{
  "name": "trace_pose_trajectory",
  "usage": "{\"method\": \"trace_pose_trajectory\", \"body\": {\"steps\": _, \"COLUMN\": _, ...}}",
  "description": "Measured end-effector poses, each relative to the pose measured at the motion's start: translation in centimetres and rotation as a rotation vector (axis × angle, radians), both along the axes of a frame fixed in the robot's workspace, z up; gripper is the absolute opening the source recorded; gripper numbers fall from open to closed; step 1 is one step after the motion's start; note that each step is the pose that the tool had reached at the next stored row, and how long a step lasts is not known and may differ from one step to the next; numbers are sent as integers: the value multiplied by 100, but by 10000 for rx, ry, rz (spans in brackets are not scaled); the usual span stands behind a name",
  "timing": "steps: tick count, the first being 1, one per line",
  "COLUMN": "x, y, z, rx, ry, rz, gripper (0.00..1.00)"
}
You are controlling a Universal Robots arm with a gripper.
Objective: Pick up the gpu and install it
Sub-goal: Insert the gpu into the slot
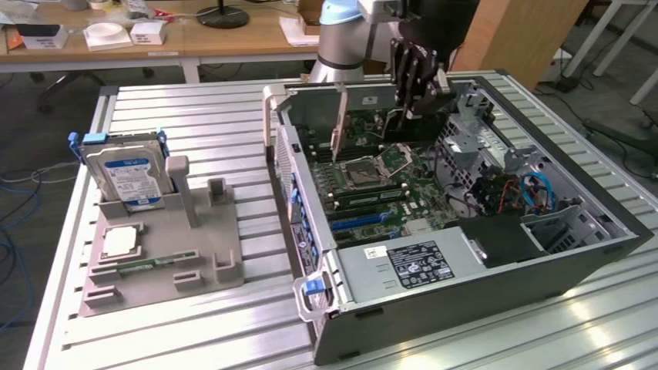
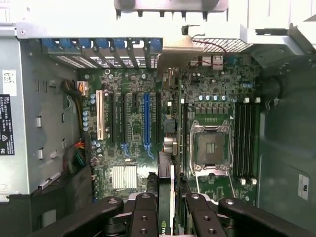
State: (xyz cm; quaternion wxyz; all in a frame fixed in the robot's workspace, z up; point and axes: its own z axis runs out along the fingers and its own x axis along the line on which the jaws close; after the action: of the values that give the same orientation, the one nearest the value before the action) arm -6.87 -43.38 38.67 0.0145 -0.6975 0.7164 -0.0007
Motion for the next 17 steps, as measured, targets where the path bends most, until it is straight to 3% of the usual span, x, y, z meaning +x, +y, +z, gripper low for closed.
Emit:
{"method": "trace_pose_trajectory", "body": {"steps": 4, "x": 0, "y": -11, "z": -61, "rx": 1, "ry": 106, "rz": 378, "gripper": 26}}
{"method": "trace_pose_trajectory", "body": {"steps": 7, "x": -1, "y": -12, "z": -85, "rx": -3, "ry": 111, "rz": 813, "gripper": 26}}
{"method": "trace_pose_trajectory", "body": {"steps": 9, "x": -1, "y": -13, "z": -95, "rx": -1, "ry": 108, "rz": 1088, "gripper": 26}}
{"method": "trace_pose_trajectory", "body": {"steps": 11, "x": -46, "y": -8, "z": -97, "rx": -8, "ry": 14, "rz": 1103, "gripper": 26}}
{"method": "trace_pose_trajectory", "body": {"steps": 17, "x": -51, "y": -7, "z": -109, "rx": -7, "ry": 8, "rz": 1092, "gripper": 26}}
